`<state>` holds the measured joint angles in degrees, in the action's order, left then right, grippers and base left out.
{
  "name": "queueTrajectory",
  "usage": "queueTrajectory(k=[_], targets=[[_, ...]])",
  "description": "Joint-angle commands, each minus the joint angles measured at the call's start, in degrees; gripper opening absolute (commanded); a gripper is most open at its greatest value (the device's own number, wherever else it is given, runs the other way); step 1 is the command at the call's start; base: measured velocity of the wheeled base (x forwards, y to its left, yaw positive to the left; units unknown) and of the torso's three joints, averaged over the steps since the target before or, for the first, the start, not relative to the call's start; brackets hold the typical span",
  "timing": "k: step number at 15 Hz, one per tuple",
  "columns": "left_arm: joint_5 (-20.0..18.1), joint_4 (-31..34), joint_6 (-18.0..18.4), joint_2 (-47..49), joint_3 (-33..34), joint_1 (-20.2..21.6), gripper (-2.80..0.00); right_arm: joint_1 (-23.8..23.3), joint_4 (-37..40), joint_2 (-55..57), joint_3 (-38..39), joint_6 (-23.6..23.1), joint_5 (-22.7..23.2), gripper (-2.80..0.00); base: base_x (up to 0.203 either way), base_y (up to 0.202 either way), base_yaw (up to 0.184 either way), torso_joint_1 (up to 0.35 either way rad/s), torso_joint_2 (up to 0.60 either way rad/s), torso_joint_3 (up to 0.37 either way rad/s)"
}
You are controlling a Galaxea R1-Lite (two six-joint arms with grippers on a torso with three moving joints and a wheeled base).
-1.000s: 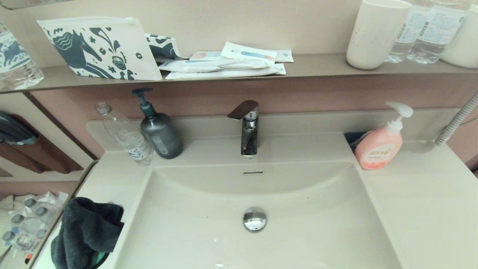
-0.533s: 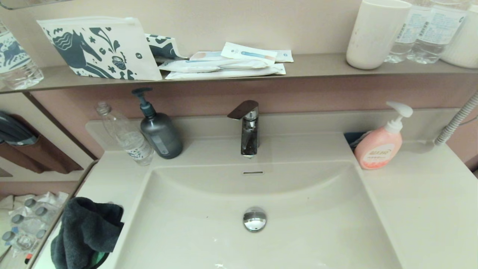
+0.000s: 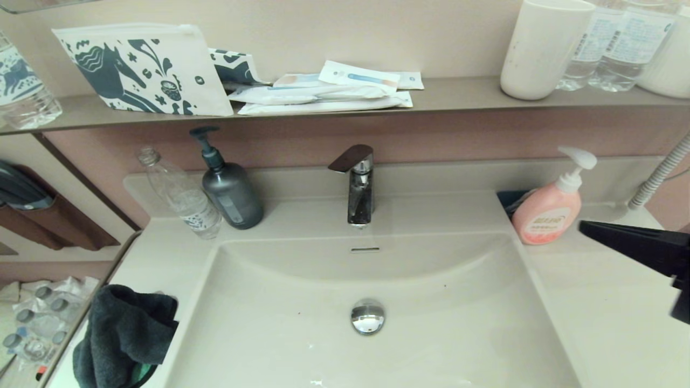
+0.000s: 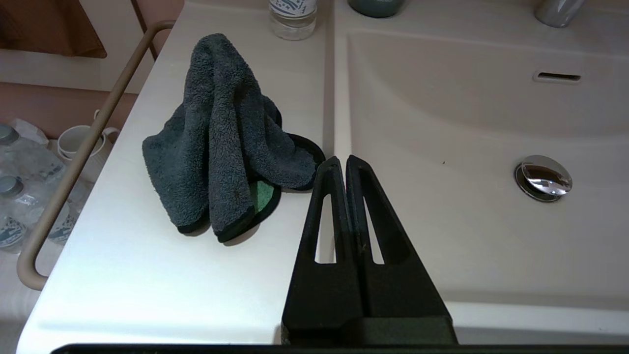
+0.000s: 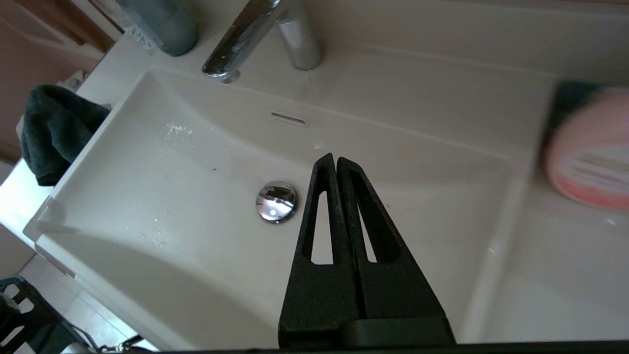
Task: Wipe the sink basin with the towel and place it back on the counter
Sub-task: Turn on the faucet
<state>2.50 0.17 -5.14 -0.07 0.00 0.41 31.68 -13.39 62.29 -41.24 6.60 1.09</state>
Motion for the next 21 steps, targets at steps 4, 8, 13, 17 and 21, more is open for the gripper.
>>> queueTrajectory(k=[4, 8, 13, 17, 21], targets=[[0.0, 0.0, 0.0, 0.1, 0.0, 0.0, -2.8, 13.2, -12.7, 26.5, -7.7, 0.7, -7.1, -2.8, 0.0, 0.0, 0.0, 0.0, 0.0, 0.0], [0.0, 0.0, 0.0, 0.1, 0.0, 0.0, -2.8, 19.5, -17.0, 40.4, -22.7, 0.7, -16.0, -2.8, 0.0, 0.0, 0.0, 0.0, 0.0, 0.0], [0.0, 0.0, 0.0, 0.1, 0.0, 0.0, -2.8, 24.3, -24.3, 50.6, -28.5, 0.0, -26.7, -2.8, 0.0, 0.0, 0.0, 0.0, 0.0, 0.0], [0.0, 0.0, 0.0, 0.1, 0.0, 0.0, -2.8, 23.4, -38.2, 56.7, -28.9, -7.7, -29.8, -2.8, 0.0, 0.0, 0.0, 0.0, 0.0, 0.0], [0.0, 0.0, 0.0, 0.1, 0.0, 0.0, -2.8, 22.6, -49.4, 61.9, -32.7, -15.8, -31.7, -2.8, 0.0, 0.0, 0.0, 0.0, 0.0, 0.0]])
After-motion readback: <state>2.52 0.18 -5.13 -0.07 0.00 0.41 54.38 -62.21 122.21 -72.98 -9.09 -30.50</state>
